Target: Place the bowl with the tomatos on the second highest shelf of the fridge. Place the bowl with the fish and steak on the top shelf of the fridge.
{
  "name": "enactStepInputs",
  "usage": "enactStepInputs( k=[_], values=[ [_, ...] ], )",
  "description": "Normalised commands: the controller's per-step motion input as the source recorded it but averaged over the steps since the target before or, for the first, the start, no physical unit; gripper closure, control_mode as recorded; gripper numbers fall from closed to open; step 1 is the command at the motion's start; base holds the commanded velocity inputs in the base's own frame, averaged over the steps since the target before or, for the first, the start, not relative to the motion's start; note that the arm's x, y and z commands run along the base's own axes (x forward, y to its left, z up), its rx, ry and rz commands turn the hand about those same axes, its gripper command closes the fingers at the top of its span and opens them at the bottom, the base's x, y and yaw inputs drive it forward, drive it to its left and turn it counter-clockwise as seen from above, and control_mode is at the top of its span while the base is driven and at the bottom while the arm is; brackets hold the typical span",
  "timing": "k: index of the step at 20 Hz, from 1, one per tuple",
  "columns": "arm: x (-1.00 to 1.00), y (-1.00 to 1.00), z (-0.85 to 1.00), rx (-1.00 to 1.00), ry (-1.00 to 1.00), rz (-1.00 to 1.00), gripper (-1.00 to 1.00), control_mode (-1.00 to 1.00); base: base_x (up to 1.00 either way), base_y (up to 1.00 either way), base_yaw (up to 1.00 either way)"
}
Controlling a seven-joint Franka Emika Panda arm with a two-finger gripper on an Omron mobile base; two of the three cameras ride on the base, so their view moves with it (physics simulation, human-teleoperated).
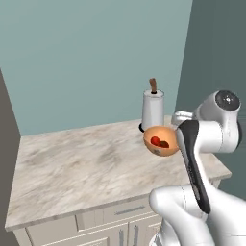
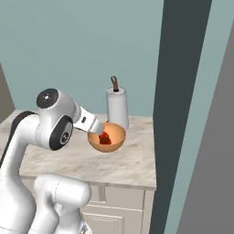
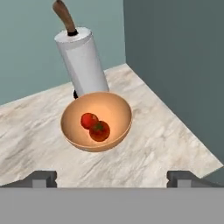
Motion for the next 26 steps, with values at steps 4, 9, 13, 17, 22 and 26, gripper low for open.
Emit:
enactStepInputs(
  k=[4, 9, 13, 17, 22, 26],
  values=[
    [0.59, -0.5, -0.52, 0.01, 0.59, -0.16, -1.0, -1.0, 0.0, 0.0, 0.0],
    [0.4, -0.66, -0.74, 0.09, 0.36, -0.09, -1.0, -1.0, 0.0, 0.0, 0.0],
    [0.46, -0.21, -0.82, 0.12, 0.13, -0.06, -1.0, -1.0, 0.0, 0.0, 0.0],
    [0.61, 0.11, -0.41, 0.07, 0.05, -0.08, -1.0, -1.0, 0.0, 0.0, 0.0],
    [0.59, 0.06, -0.47, 0.08, 0.04, -0.06, -1.0, -1.0, 0.0, 0.0, 0.0],
    [0.43, -0.05, -0.67, 0.02, 0.04, -0.01, -1.0, -1.0, 0.0, 0.0, 0.0]
  ],
)
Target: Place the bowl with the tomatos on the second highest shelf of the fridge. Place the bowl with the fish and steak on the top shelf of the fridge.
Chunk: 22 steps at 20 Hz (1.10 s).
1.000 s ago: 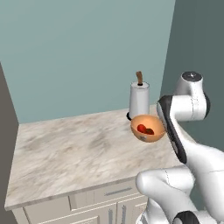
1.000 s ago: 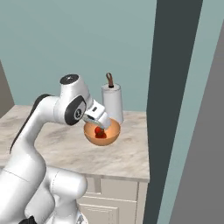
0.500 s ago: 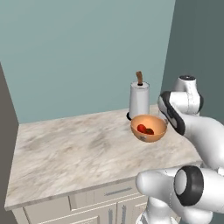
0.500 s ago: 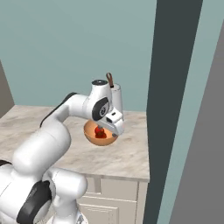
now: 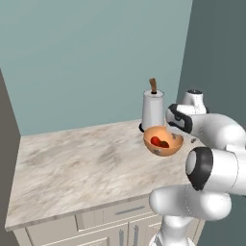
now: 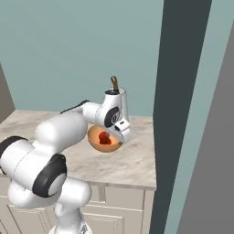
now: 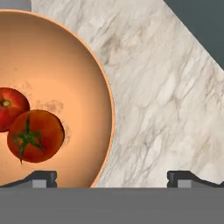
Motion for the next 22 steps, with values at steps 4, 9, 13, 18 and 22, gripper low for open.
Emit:
enactStepInputs(
  k=[4, 9, 13, 18, 22],
  values=[
    [0.17, -0.09, -0.48, 0.02, 0.03, 0.0, -1.0, -1.0, 0.0, 0.0, 0.0],
    [0.11, 0.0, -0.28, 0.03, 0.0, 0.0, -1.0, -1.0, 0.0, 0.0, 0.0],
    [0.01, 0.0, -0.25, 0.04, 0.0, 0.0, -1.0, -1.0, 0.0, 0.0, 0.0],
    [0.09, 0.05, -0.17, 0.04, 0.0, -0.01, -1.0, -1.0, 0.0, 0.0, 0.0],
    [0.06, 0.1, -0.14, 0.01, 0.0, -0.01, -1.0, -1.0, 0.0, 0.0, 0.0]
  ],
)
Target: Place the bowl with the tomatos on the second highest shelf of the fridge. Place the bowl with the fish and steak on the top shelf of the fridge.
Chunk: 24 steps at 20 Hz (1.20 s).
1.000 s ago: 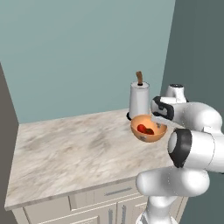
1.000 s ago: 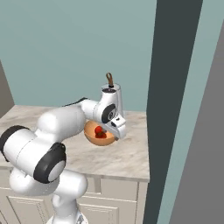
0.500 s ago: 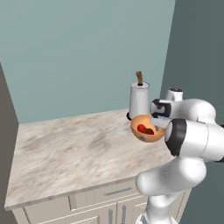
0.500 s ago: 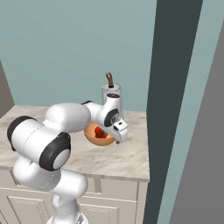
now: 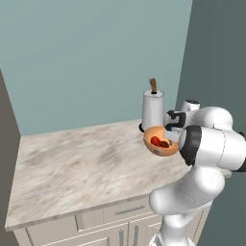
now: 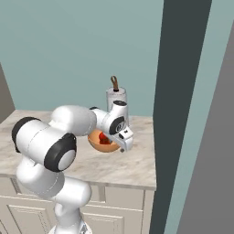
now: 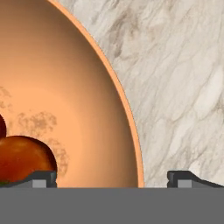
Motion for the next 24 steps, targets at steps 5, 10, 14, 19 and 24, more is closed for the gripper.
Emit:
enactStepInputs(
  k=[5, 10, 14, 19, 24],
  values=[
    [0.02, 0.12, -0.14, 0.0, 0.0, -0.03, 1.0, -1.0, 0.0, 0.0, 0.0],
    [-0.01, 0.04, 0.0, 0.0, 0.0, -0.04, 1.0, -1.0, 0.0, 0.0, 0.0],
    [-0.46, 0.08, 0.22, 0.01, -0.01, -0.1, 1.0, -1.0, 0.0, 0.0, 0.0],
    [-0.83, 0.35, 0.6, 0.03, -0.03, -0.11, 1.0, -1.0, 0.0, 0.0, 0.0],
    [-0.95, 0.67, 0.97, 0.06, -0.14, -0.07, 1.0, -1.0, 0.0, 0.0, 0.0]
  ],
)
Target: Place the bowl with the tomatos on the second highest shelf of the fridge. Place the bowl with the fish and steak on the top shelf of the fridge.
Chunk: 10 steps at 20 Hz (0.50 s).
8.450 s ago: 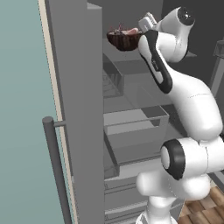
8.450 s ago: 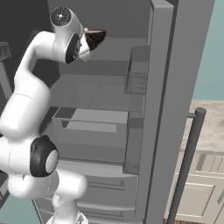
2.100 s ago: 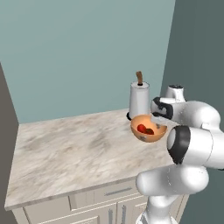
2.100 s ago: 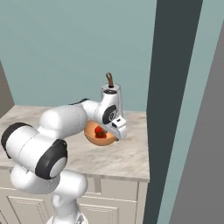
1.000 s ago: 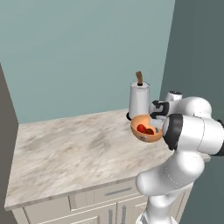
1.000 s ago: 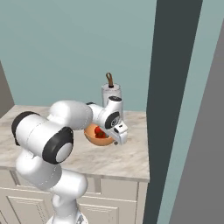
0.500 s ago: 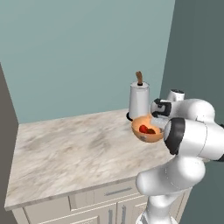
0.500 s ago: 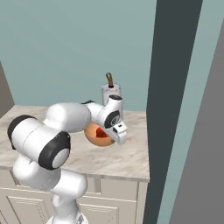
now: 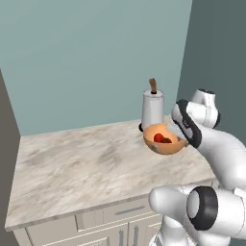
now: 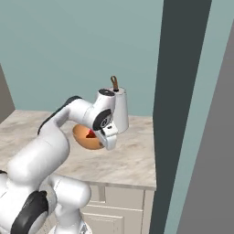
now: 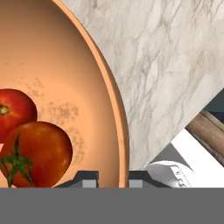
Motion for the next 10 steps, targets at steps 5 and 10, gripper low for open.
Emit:
enactStepInputs(
  k=[5, 10],
  values=[
    [-1.0, 0.76, 1.0, 0.09, -0.32, -0.07, 1.0, -1.0, 0.0, 0.0, 0.0],
    [-0.87, 0.55, 0.84, 0.04, -0.38, -0.04, 1.0, -1.0, 0.0, 0.0, 0.0]
  ],
)
